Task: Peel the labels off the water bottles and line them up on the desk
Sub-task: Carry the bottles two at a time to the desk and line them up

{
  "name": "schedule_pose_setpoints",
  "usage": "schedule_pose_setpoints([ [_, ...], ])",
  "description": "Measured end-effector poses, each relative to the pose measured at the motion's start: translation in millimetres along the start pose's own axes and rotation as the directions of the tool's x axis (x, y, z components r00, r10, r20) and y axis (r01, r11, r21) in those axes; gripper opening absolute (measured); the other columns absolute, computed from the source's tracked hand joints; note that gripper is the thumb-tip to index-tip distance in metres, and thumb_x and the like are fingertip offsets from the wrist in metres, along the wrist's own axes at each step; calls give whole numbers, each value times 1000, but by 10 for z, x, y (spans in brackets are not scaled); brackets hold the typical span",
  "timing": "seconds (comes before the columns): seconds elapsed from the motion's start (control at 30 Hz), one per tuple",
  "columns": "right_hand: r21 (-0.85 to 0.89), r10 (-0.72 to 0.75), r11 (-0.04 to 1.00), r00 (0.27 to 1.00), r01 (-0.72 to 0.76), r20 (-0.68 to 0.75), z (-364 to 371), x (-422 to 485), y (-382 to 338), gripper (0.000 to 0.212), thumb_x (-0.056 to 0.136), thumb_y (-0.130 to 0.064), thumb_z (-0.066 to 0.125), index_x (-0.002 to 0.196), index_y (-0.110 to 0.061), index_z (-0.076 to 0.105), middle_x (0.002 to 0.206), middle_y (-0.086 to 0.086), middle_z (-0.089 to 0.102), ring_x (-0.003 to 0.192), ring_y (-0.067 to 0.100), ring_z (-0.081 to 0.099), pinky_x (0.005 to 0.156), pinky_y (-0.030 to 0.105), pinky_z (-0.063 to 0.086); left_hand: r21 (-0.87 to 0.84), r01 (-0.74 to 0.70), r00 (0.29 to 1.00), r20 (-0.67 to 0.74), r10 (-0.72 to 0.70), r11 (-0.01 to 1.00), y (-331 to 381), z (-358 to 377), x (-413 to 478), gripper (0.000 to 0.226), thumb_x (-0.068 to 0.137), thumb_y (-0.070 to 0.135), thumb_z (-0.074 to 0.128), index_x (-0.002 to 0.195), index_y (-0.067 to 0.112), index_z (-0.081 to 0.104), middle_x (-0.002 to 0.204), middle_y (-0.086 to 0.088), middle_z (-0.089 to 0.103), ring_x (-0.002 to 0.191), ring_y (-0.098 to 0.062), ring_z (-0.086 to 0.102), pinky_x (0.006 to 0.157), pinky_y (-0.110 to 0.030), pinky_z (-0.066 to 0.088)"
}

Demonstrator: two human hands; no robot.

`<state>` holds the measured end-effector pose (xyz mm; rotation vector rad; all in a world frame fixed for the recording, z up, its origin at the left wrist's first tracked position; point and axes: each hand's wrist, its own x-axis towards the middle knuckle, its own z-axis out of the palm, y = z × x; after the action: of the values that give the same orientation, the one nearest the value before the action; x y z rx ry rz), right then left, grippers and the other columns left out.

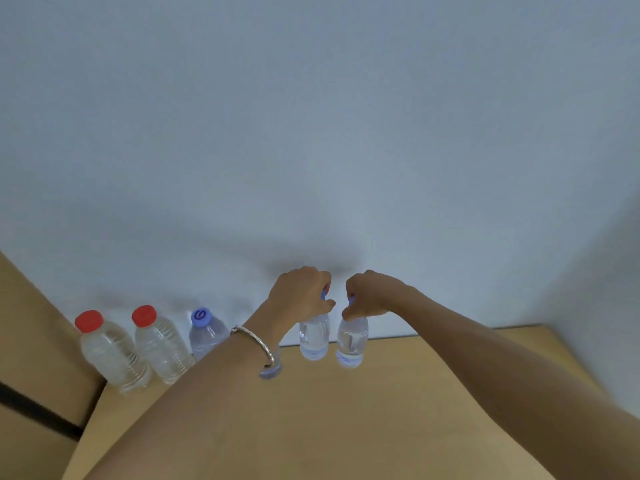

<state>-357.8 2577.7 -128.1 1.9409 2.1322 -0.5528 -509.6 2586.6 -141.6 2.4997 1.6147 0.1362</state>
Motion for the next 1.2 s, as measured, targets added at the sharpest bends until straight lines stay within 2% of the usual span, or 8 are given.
schedule_pose_setpoints([
  [0.2, -20, -56, 998, 998, 56, 34, 90, 265, 89, 36, 77, -34, 66, 102, -8, 65, 102, 8, 66, 81, 19, 53, 59, 26, 38, -1, 50, 995, 88, -50, 999, -82, 202, 32, 25, 86, 36, 61, 100, 15, 58, 101, -5, 58, 94, -26, 57, 72, -28, 38],
  [0.4, -27, -126, 991, 991, 128, 51, 207, 423, 23, 38, 75, -34, 68, 100, -5, 66, 104, 10, 67, 79, 22, 58, 62, 26, 40, 27, 130, 981, 140, -132, 991, -204, 370, 2, 25, 85, 33, 62, 100, 14, 59, 103, -7, 57, 95, -29, 58, 76, -30, 42],
  [0.53, -42, -177, 983, 981, 181, 78, 348, 475, -87, 38, 76, -34, 69, 102, -7, 66, 103, 9, 67, 89, 24, 64, 63, 27, 42, 40, 144, 978, 146, -148, 989, -258, 448, -27, 26, 84, 32, 63, 100, 12, 58, 103, -9, 57, 93, -30, 58, 74, -30, 42],
  [0.63, -49, -182, 981, 979, 187, 96, 442, 474, -103, 40, 78, -35, 69, 107, -8, 64, 104, 8, 63, 79, 20, 55, 64, 26, 42, 47, 136, 978, 151, -141, 990, -274, 498, -40, 25, 84, 32, 63, 99, 12, 58, 103, -8, 57, 91, -29, 58, 74, -30, 42],
  [0.83, -20, -173, 984, 981, 176, 84, 467, 471, -35, 40, 80, -34, 70, 110, -8, 64, 109, 9, 63, 80, 18, 52, 62, 24, 38, 82, 93, 979, 174, -106, 992, -257, 594, -1, 28, 86, 33, 62, 103, 12, 58, 105, -8, 57, 92, -28, 59, 75, -31, 43],
  [1.03, -19, -162, 986, 984, 164, 74, 467, 458, -2, 36, 83, -31, 65, 113, -11, 61, 108, 6, 58, 85, 18, 50, 69, 27, 39, 85, 65, 982, 170, -79, 994, -247, 624, 29, 38, 82, 43, 65, 107, 15, 59, 108, -4, 57, 93, -26, 59, 73, -28, 39],
  [1.13, -76, -164, 983, 985, 168, 54, 475, 452, -25, 35, 83, -31, 63, 113, -13, 60, 114, 6, 58, 93, 22, 57, 72, 28, 43, 59, 56, 977, 200, -67, 997, -307, 584, -6, 51, 77, 54, 67, 116, 22, 59, 110, 0, 58, 99, -22, 58, 74, -26, 34],
  [1.2, -108, -177, 978, 983, 181, 44, 474, 448, -69, 38, 83, -34, 63, 115, -13, 60, 115, 6, 59, 100, 24, 60, 78, 31, 47, 64, 41, 970, 239, -55, 997, -376, 531, -62, 53, 74, 55, 70, 117, 25, 58, 107, 1, 60, 94, -19, 56, 72, -26, 34],
])
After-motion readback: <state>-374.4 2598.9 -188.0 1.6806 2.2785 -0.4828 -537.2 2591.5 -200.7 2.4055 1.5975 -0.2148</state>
